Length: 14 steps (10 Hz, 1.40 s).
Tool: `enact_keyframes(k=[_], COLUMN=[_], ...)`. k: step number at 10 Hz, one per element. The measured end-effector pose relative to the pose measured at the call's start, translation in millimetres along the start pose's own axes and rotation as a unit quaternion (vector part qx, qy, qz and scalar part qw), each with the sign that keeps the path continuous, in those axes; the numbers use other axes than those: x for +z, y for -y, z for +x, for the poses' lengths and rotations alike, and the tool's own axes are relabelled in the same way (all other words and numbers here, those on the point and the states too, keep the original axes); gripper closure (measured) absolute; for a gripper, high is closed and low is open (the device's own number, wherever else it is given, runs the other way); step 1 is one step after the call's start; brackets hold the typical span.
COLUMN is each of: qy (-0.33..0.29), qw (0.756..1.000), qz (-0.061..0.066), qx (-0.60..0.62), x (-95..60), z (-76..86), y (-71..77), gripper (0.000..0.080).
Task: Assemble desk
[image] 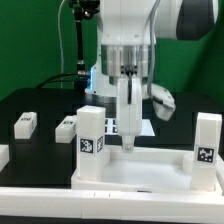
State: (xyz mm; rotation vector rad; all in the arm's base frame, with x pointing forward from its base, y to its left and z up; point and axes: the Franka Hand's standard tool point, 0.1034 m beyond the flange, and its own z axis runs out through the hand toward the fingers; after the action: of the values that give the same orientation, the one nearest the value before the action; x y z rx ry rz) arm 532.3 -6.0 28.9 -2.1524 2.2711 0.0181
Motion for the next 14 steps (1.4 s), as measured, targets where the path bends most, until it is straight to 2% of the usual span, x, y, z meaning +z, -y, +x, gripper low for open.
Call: enact_keyframes(k=[2,4,5,6,7,8,9,10,14], qy=[-0.005,-0.007,-0.007,-0.007,-0.008,-0.008,-0.008,-0.009,-0.009], qw=[1.000,1.000,1.000,1.000,1.000,1.000,1.000,1.000,1.000], qz=[-0.008,-0.010,-0.009,-0.009,-0.010,-0.010,-0.011,-0.008,-0.005], qx=[-0.003,-0.004,-0.005,-0.005,-0.005,-0.005,-0.005,-0.005,-0.007], x=[10.6,14.0,13.5,13.4,13.6,14.5,14.7,13.9,13.1], z=[1.1,1.7,2.8,3.4,3.4,3.5,3.5,3.9,4.1], y=[-3.0,-3.0,-2.3,-2.2,-2.4,-2.9,-3.1,-1.8,-0.5], gripper=[0.0150,0.0150,0.0251,0.0251,0.0435,0.0569,0.0569,0.0733,0.0738])
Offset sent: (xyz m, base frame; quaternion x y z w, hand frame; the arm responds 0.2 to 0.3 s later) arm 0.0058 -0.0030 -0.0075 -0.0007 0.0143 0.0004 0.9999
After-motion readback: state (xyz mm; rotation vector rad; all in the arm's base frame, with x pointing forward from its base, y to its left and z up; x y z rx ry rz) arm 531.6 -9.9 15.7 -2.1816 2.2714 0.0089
